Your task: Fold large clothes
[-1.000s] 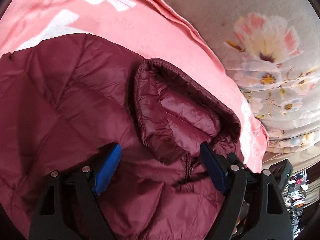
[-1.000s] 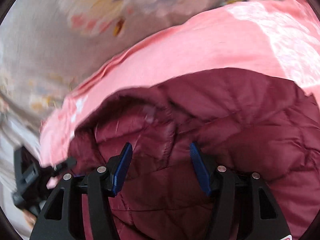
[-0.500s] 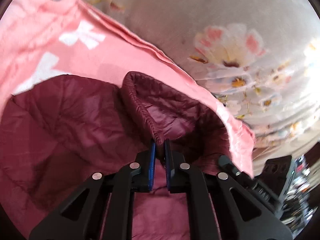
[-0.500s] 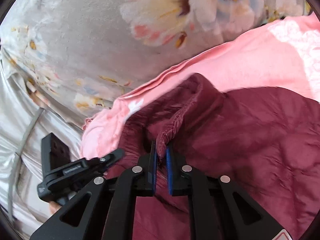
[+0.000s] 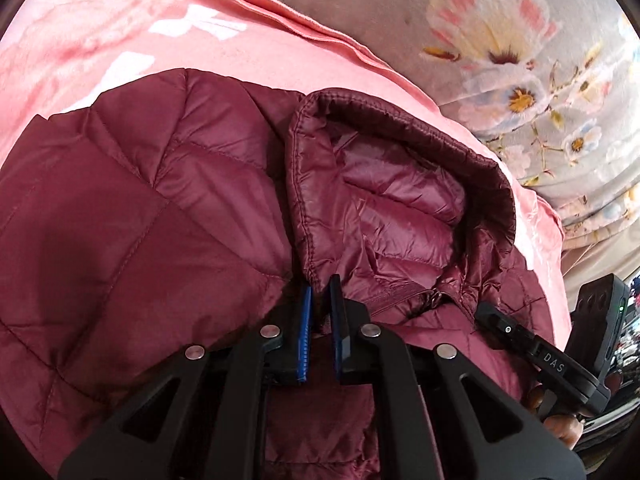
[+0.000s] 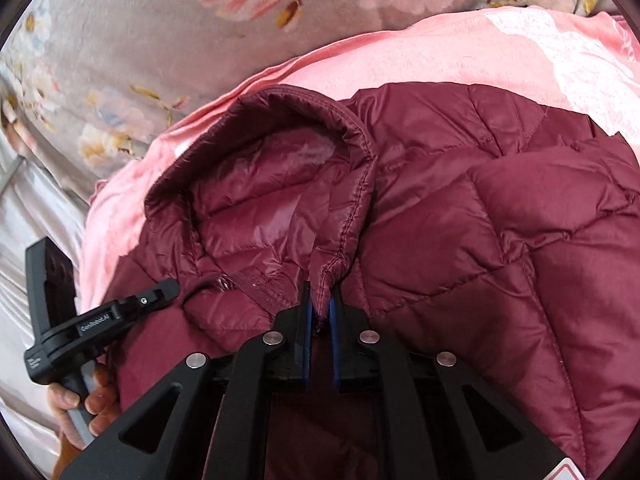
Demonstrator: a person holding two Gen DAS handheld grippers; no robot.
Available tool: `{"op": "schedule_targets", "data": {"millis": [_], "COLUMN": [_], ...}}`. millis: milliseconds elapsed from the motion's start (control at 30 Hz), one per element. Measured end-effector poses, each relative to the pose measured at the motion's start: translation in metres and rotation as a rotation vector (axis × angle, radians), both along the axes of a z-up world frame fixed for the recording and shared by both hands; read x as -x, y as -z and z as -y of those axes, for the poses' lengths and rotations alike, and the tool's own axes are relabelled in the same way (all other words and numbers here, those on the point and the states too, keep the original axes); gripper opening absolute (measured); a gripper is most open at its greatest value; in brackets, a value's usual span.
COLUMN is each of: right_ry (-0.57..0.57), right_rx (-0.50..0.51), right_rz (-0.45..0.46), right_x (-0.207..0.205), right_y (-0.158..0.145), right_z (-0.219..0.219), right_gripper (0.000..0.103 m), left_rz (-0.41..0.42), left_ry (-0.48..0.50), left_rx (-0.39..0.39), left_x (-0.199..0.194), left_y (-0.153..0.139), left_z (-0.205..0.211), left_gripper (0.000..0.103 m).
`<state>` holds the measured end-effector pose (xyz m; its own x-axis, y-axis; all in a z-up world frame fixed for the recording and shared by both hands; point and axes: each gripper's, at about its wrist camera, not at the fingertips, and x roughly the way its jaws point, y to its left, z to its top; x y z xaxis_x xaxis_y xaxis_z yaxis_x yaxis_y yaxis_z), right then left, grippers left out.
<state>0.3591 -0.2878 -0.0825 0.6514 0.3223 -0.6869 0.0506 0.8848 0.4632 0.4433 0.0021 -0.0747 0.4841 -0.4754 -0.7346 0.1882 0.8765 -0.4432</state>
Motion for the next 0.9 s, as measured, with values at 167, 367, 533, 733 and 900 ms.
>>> {"op": "schedule_targets", "data": {"millis": [167,367,533,733,900], "right_ry": [-0.001,-0.005,0.005,-0.017,0.028], "right_rx": [0.045,-0.01,0.11,0.206,0.301], "right_rz": [0.009,0.007,0.095,0.151,0.028], "right_x": [-0.003,0.005,0.034,0.005,-0.018], "right_y": [0.001,-0.007,-0.053,-0.083,-0.034], "right_z": [-0.005,0.006,0.0,-0.035,-0.037], "right_gripper": [0.004,0.017,0.017,0.005,0.0], "left_rz": [0.05,0.061,0.118,0.222,0.104], "left_ry": [0.009,0.0,0.001,0.003,-0.003], "left_rx": [-0.047,-0.047,-0.087,-0.09,-0.198], "left_x": [0.005,0.01,0.028,0.015,-0.009], "left_y": [0.004,-0.004,-0.042,-0.098,-0.044], "left_z": [0.006,-0.003,-0.025,0.0,0.022], "left_gripper": [0.008,0.014,0.013,0.013,0.013]}}
